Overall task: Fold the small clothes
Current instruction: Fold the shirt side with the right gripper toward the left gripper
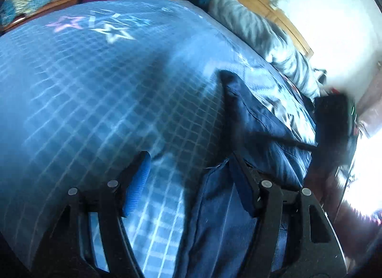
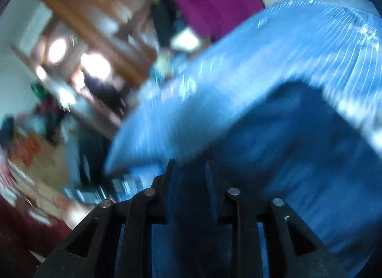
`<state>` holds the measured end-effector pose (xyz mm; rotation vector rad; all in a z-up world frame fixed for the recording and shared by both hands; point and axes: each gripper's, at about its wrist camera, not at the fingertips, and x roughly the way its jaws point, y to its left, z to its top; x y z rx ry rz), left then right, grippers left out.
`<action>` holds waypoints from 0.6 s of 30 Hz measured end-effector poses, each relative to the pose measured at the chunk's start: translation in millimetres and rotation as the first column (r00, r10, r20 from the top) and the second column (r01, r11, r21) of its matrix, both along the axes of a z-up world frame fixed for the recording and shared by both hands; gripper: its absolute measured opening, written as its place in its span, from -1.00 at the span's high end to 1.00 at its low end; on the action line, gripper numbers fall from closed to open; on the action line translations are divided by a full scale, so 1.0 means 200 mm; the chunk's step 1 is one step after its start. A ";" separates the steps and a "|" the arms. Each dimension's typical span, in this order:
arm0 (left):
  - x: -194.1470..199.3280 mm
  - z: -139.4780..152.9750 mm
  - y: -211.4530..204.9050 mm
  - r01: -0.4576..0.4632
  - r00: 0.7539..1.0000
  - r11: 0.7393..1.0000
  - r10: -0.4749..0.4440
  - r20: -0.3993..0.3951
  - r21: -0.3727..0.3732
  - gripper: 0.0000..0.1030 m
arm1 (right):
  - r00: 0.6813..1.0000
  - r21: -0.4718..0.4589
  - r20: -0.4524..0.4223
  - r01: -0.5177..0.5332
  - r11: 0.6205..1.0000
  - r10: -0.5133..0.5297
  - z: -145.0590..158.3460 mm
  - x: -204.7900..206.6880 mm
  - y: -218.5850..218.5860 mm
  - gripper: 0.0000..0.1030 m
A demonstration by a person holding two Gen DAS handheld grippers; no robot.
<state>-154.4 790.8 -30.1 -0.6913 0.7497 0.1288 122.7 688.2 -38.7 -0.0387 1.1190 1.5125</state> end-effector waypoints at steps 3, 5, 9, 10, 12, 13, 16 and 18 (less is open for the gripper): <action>-0.09 0.03 -0.04 -0.069 0.998 0.997 0.069 -0.005 0.034 -0.37 | 0.996 -0.065 0.055 -0.065 0.996 0.068 -0.11 -0.14 0.10 0.50; -0.11 0.05 -0.08 -0.076 0.997 0.994 0.077 -0.006 0.081 -0.39 | 0.994 -0.044 0.077 -0.073 0.996 0.076 -0.10 -0.15 0.19 0.46; -0.03 0.09 -0.15 -0.029 1.000 0.991 0.029 0.004 0.134 -0.39 | 0.997 -0.043 0.027 -0.069 0.997 0.070 -0.13 -0.14 0.31 0.41; -0.01 0.10 -0.17 -0.008 1.000 0.990 0.005 0.019 0.139 -0.39 | 0.998 -0.047 0.002 -0.069 0.997 0.069 -0.13 -0.13 0.32 0.43; 0.04 0.14 -0.20 0.038 0.997 0.990 -0.046 0.058 0.132 -0.39 | 0.999 -0.051 -0.046 -0.030 0.998 0.027 -0.09 -0.08 0.30 0.39; 0.06 0.15 -0.21 0.063 0.995 0.990 -0.072 0.074 0.125 -0.39 | 0.998 -0.014 -0.057 -0.002 1.000 0.001 -0.04 -0.09 0.28 0.33; 0.18 0.14 -0.26 0.146 0.982 0.984 -0.156 0.104 0.099 -0.37 | 0.990 0.090 -0.073 0.130 0.987 -0.124 0.10 0.12 0.12 0.27; 0.26 0.11 -0.27 0.178 0.977 0.982 -0.184 0.106 0.069 -0.36 | 0.974 0.060 -0.113 0.206 0.977 -0.199 0.07 0.30 0.04 0.13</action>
